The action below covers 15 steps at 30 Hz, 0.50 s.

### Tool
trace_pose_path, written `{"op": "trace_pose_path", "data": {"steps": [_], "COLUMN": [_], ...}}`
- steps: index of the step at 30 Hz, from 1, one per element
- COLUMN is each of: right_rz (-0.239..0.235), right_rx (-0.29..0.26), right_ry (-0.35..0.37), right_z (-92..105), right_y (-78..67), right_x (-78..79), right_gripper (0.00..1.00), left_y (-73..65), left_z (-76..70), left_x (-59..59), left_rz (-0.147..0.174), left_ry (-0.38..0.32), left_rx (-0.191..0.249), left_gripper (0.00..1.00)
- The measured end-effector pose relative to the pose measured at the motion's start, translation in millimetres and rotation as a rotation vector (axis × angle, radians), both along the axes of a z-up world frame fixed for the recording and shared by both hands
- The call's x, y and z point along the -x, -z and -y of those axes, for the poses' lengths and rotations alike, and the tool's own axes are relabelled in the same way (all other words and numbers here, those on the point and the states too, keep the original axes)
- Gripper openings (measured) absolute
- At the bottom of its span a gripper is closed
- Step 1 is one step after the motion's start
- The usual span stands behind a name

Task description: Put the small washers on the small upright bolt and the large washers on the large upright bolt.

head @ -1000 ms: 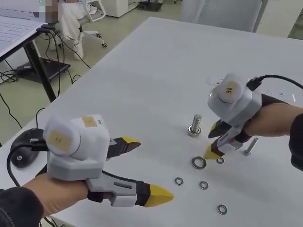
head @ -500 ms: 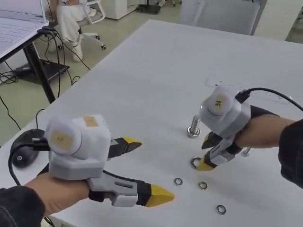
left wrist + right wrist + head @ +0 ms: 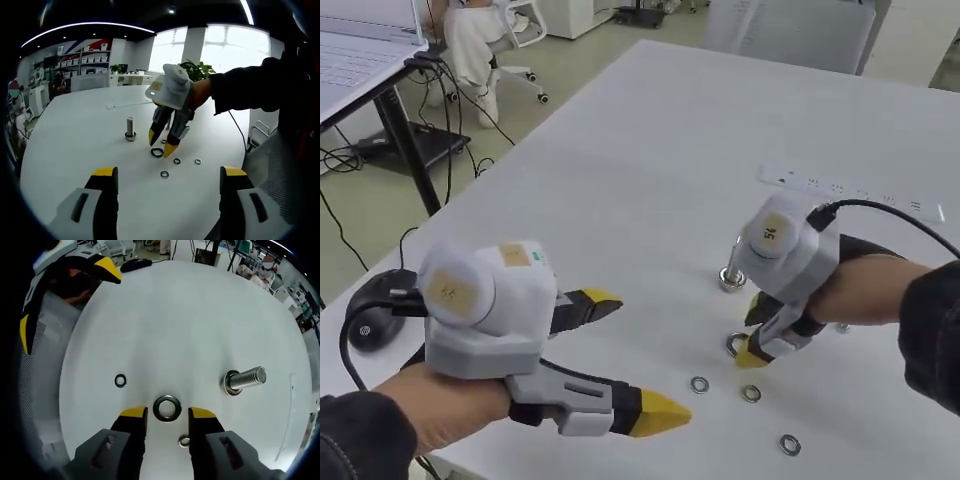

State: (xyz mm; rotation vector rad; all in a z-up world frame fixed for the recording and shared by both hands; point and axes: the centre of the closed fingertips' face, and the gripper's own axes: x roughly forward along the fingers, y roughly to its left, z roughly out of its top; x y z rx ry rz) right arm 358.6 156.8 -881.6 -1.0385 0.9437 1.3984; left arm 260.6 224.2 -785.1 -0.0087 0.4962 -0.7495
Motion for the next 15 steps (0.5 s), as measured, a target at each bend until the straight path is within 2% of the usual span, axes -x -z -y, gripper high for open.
{"op": "trace_pose_path", "data": {"steps": [4,15], "right_rz": [-0.002,-0.002], "right_rx": [0.009,0.005], "right_ry": [-0.012,0.005], "right_z": [0.5,1.5], "right_y": [1.5,1.3], "right_x": [3.4,0.2], "right_gripper": [0.32,0.25], "left_y": [0.0,-1.1], "left_z": [0.1,1.4], "left_x": [0.1,0.7], "left_rz": [0.000,0.001], "left_ry": [0.000,0.002], "left_rx": [-0.001,0.004], "left_gripper": [0.83,0.83]}}
